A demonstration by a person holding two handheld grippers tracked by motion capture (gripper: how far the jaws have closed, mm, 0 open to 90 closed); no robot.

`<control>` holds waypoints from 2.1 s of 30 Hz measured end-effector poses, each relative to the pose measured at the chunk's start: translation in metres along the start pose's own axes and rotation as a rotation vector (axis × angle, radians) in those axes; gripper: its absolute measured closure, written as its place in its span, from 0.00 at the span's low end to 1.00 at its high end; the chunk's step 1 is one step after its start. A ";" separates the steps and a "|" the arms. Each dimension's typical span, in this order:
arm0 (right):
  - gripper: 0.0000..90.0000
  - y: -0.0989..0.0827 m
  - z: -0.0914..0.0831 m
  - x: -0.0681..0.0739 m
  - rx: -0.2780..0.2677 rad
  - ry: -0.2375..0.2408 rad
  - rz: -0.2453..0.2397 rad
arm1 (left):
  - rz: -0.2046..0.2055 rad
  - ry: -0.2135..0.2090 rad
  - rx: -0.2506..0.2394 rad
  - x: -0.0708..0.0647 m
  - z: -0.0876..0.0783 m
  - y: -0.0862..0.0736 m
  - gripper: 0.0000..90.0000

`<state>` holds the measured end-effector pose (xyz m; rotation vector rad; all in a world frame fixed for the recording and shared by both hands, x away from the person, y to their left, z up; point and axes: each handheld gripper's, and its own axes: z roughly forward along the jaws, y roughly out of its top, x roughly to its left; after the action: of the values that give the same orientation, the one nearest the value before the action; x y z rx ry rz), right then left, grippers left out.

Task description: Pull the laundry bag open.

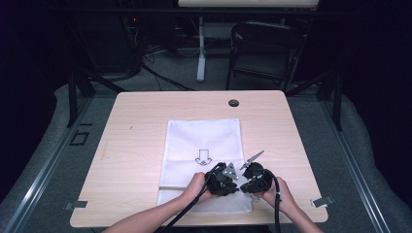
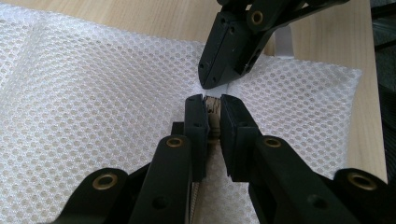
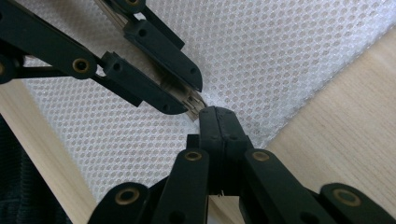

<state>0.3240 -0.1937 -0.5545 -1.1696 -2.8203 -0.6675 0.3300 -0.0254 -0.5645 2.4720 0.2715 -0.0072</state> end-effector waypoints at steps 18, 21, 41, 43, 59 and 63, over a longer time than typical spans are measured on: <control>1.00 0.000 0.000 0.000 -0.007 0.025 0.023 | 0.009 -0.006 -0.001 0.000 -0.001 0.000 0.91; 1.00 0.000 -0.001 -0.001 0.008 0.010 0.010 | 0.012 0.002 0.013 0.000 -0.003 0.000 0.91; 1.00 0.000 -0.001 -0.001 0.006 0.017 0.016 | 0.003 0.001 0.008 0.002 -0.009 -0.005 0.91; 1.00 0.000 -0.001 -0.001 0.006 0.016 0.015 | 0.001 -0.003 0.013 0.002 -0.010 -0.005 0.91; 1.00 0.001 -0.001 -0.001 0.013 0.015 0.010 | -0.014 0.001 0.019 0.004 -0.020 -0.013 0.91; 1.00 0.001 -0.001 -0.001 0.016 0.011 0.007 | -0.017 0.003 0.020 0.004 -0.022 -0.015 0.91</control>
<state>0.3252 -0.1945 -0.5538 -1.1684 -2.8058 -0.6473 0.3301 -0.0001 -0.5567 2.4897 0.2956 -0.0137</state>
